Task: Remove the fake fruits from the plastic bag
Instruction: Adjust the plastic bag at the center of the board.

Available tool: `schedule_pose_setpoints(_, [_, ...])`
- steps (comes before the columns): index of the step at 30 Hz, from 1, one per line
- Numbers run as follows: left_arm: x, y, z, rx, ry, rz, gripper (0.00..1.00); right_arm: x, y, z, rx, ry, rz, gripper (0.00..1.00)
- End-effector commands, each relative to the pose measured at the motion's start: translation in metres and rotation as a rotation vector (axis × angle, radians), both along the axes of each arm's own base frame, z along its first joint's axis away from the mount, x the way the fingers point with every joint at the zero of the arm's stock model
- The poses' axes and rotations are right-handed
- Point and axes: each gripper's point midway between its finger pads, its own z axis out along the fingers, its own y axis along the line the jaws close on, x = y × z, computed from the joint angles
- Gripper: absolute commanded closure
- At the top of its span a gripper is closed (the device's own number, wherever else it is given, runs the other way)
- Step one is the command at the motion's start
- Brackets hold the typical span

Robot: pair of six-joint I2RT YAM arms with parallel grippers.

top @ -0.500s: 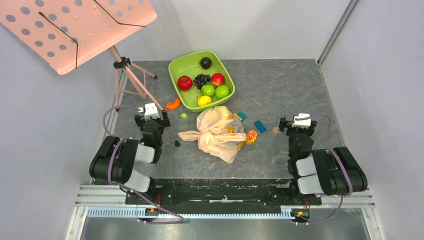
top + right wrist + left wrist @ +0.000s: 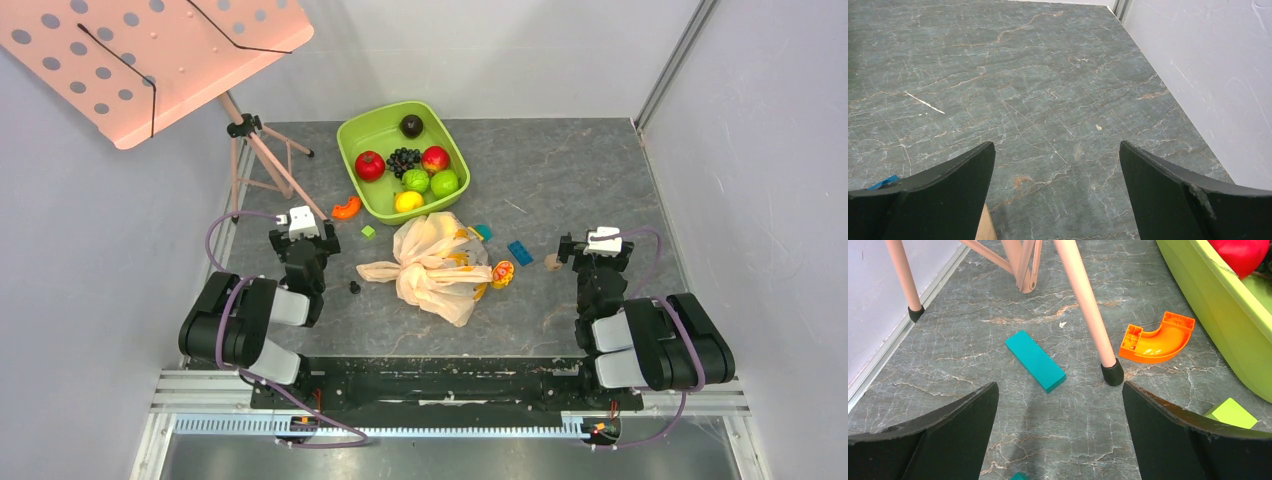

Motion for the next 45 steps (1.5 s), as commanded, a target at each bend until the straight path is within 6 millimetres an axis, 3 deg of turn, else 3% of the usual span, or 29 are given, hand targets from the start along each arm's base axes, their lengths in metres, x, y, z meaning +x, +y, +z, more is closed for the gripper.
schedule_pose_setpoints(1, [0.007, 0.001, 0.018, -0.002, -0.06, 0.01, 0.0, -0.027, -0.003, -0.023, -0.003, 0.055, 0.002, 0.02])
schedule_pose_setpoints(16, [-0.004, 0.002, 0.029, -0.001, -0.116, 0.013, 0.0, -0.028, -0.002, -0.02, -0.005, 0.041, 0.005, 0.02])
schedule_pose_setpoints(21, [-0.009, 0.007, 0.049, 0.008, -0.08, 0.095, 0.0, -0.019, -0.004, -0.019, 0.014, 0.101, -0.019, 0.02])
schedule_pose_setpoints(24, [-0.014, 0.012, 0.056, -0.1, -0.011, 0.202, 0.0, -0.008, -0.009, -0.007, 0.085, 0.12, -0.079, 0.02])
schedule_pose_setpoints(28, [-0.019, 0.003, 0.076, -0.194, 0.005, 0.216, 0.0, 0.001, -0.011, 0.01, 0.198, 0.129, -0.138, 0.02])
schedule_pose_setpoints(32, [-0.027, -0.017, 0.088, -0.328, 0.03, 0.197, 0.0, 0.009, -0.001, 0.029, 0.25, 0.159, -0.103, 0.02])
schedule_pose_setpoints(36, [-0.031, -0.056, 0.099, -0.471, 0.138, 0.059, 0.0, 0.013, 0.009, 0.029, 0.297, 0.283, -0.085, 0.02])
schedule_pose_setpoints(40, [-0.047, -0.093, 0.108, -0.544, 0.201, -0.116, 0.0, 0.025, 0.051, 0.026, 0.288, 0.442, 0.15, 0.02])
schedule_pose_setpoints(45, [-0.085, -0.138, 0.113, -0.566, 0.23, -0.272, 0.0, 0.028, 0.107, 0.033, 0.302, 0.542, 0.338, 0.01])
